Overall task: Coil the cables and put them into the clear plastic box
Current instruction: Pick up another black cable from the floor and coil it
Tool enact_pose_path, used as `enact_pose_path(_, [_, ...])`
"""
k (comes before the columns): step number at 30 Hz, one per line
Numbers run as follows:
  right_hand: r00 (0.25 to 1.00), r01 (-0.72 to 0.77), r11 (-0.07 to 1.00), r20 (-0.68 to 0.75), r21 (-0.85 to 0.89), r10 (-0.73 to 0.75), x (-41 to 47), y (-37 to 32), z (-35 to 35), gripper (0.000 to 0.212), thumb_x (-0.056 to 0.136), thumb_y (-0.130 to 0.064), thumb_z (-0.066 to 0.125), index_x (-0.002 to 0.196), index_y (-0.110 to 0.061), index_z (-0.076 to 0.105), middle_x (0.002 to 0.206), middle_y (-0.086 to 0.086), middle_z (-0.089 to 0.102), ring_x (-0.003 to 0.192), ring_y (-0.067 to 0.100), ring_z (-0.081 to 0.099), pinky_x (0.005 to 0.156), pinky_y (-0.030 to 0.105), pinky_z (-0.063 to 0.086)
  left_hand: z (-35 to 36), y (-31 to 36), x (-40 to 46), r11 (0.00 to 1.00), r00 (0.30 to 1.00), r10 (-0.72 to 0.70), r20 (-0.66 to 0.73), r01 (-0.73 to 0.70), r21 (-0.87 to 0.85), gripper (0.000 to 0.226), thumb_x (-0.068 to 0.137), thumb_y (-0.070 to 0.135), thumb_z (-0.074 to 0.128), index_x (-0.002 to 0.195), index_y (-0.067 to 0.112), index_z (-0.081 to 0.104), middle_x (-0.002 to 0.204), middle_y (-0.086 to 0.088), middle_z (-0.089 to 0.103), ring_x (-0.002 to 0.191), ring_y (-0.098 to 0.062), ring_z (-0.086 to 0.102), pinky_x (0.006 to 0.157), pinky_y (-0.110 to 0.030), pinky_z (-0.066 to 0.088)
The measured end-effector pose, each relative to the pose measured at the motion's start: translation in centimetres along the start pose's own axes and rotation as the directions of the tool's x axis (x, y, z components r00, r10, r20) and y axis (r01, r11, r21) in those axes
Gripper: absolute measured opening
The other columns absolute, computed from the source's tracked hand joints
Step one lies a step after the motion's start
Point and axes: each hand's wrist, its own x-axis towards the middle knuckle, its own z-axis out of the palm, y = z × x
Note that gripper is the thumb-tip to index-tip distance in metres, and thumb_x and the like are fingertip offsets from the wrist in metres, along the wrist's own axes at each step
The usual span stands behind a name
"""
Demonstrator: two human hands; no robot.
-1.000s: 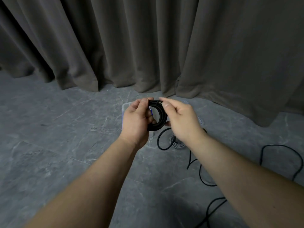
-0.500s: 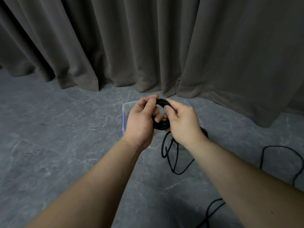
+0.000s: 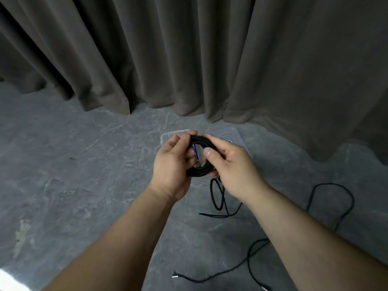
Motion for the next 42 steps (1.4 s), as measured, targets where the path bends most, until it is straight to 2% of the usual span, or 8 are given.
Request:
enact_pose_path(4, [0.994,-0.029,0.978,0.097,-0.209,0.050,-0.8,-8.3,-2.0,0.043,0.095,-0.027,0.052,0.136,-0.039,0.043,0.118,-0.008,0.063,0.101,0.003,0.059,0.091,0.030,0.048,4.5,7.2,-3.0,0.996,1.000,0.012,-0.007,-0.011,0.083,0.021,0.104,0.012,0.036,0.096,0.008,0.055,0.044,0.011,0.040,0.038,-0.001,0.036,0.045,-0.016,0.036])
enact_pose_path(8, [0.997,-0.072,0.937,-0.001,-0.341,0.076,-2.1,-18.8,-4.1,0.025,0.097,-0.023,0.045,0.121,-0.028,0.051,0.099,0.002,0.067,0.088,0.019,0.063,0.082,0.040,0.053,10.2,15.1,-6.6,0.966,0.998,0.055,0.011,-0.056,0.251,0.017,0.103,0.011,0.039,0.102,0.009,0.056,0.047,0.011,0.037,0.043,-0.003,0.033,0.047,-0.016,0.035])
enact_pose_path(16, [0.988,-0.084,0.996,-0.132,-0.040,0.078,-3.2,-38.7,-10.4,0.023,0.094,-0.008,0.048,0.100,-0.024,0.063,0.070,-0.008,0.061,0.063,0.007,0.055,0.062,0.027,0.047,22.7,31.4,-11.8,0.933,0.991,0.110,0.076,-0.130,0.336,0.011,0.102,0.007,0.042,0.105,0.008,0.053,0.048,0.012,0.047,0.045,-0.002,0.039,0.050,-0.015,0.039])
enact_pose_path(21, [0.997,0.073,0.997,0.002,0.034,-0.073,-4.7,-47.9,-14.7,0.052,0.093,-0.011,0.055,0.132,-0.042,0.041,0.079,-0.010,0.063,0.050,0.000,0.049,0.050,0.017,0.040,28.6,38.9,-14.5,0.979,0.995,0.093,0.039,-0.098,0.177,0.017,0.103,0.011,0.040,0.097,0.007,0.055,0.060,0.000,0.058,0.059,-0.013,0.051,0.061,-0.026,0.046])
enact_pose_path(25, [0.963,0.250,0.964,0.126,-0.092,-0.238,-6.3,-53.7,-17.6,0.065,0.088,-0.029,0.061,0.131,-0.064,0.027,0.098,-0.019,0.062,0.076,0.002,0.058,0.074,0.027,0.049,32.1,42.8,-15.8,0.979,0.989,0.149,-0.015,-0.146,0.140,0.019,0.102,0.012,0.042,0.091,0.009,0.058,0.058,0.001,0.041,0.057,-0.012,0.036,0.063,-0.029,0.035])
enact_pose_path(27, [0.934,0.345,0.913,0.179,-0.218,-0.310,-6.9,-56.2,-18.7,0.066,0.083,-0.036,0.067,0.128,-0.065,0.029,0.114,-0.017,0.059,0.093,0.002,0.060,0.087,0.025,0.049,33.8,44.9,-16.6,0.978,0.983,0.181,0.000,-0.180,0.101,0.020,0.103,0.012,0.042,0.090,0.009,0.057,0.052,0.005,0.038,0.050,-0.008,0.033,0.057,-0.025,0.034])
enact_pose_path(33, [0.869,0.493,0.615,0.308,-0.615,-0.388,-6.9,-61.1,-20.8,0.042,0.079,-0.041,0.073,0.110,-0.028,0.049,0.100,-0.011,0.045,0.068,0.013,0.052,0.070,0.034,0.048,36.1,49.1,-17.6,0.958,0.965,0.262,0.014,-0.262,0.115,0.020,0.102,0.016,0.045,0.090,0.010,0.060,0.053,0.008,0.041,0.051,-0.006,0.035,0.054,-0.019,0.033])
enact_pose_path(42, [0.872,0.417,0.259,0.303,-0.871,-0.384,-5.6,-67.3,-19.5,0.039,0.090,-0.053,0.052,0.109,-0.018,0.050,0.092,-0.001,0.036,0.087,0.027,0.052,0.071,0.038,0.043,36.3,53.7,-16.3,0.952,0.946,0.293,0.137,-0.303,0.052,0.016,0.101,0.019,0.048,0.092,0.010,0.059,0.049,0.010,0.035,0.043,-0.004,0.029,0.057,-0.024,0.029])
